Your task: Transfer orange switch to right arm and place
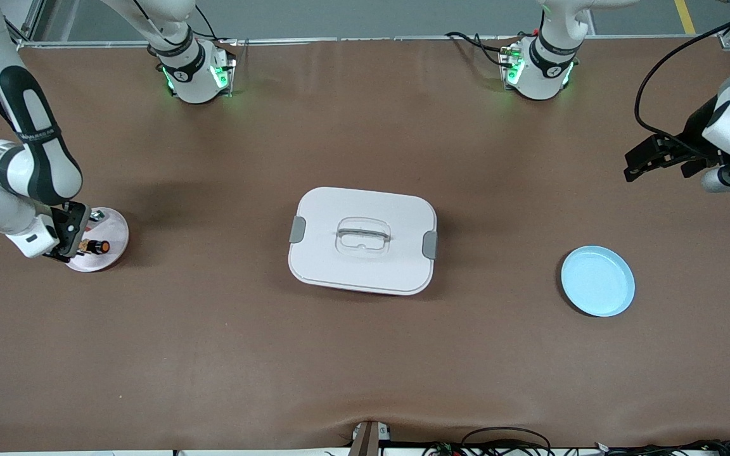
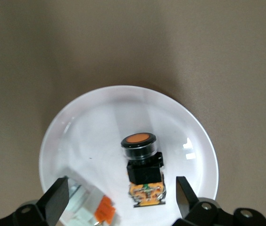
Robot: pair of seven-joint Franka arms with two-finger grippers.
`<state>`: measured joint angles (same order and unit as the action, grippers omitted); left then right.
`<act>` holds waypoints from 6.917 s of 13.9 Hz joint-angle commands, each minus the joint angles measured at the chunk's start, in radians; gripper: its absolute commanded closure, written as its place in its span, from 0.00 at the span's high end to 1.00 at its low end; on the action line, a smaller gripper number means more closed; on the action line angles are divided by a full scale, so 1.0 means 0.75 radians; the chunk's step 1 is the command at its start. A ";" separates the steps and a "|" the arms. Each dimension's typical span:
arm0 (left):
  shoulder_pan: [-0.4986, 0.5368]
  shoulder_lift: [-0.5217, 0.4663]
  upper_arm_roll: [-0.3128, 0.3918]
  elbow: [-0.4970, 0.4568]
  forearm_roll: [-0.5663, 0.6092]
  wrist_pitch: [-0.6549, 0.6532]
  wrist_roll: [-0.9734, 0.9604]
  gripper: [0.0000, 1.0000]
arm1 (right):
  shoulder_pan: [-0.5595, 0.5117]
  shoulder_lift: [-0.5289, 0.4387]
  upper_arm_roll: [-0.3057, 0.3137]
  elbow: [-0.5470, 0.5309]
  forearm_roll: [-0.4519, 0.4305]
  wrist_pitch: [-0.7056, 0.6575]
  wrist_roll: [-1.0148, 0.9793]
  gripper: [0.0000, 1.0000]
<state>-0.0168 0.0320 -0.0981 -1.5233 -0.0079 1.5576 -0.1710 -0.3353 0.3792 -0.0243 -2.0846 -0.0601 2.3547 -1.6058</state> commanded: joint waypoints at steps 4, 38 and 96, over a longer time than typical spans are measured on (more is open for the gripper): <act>0.020 -0.004 0.012 0.008 0.027 -0.029 0.052 1.00 | 0.020 -0.131 0.012 -0.023 0.031 -0.100 0.300 1.00; 0.065 -0.063 0.012 -0.115 0.023 0.073 0.087 1.00 | 0.300 -0.252 0.014 0.918 0.123 -1.152 1.974 1.00; 0.051 -0.034 -0.002 -0.065 0.013 0.050 0.087 1.00 | 0.435 -0.686 -0.041 0.671 0.158 -1.291 2.053 1.00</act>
<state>0.0227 0.0056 -0.0984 -1.5804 -0.0079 1.6087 -0.1227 0.0035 -0.0999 -0.0821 -1.5430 0.0589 1.3708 -0.0800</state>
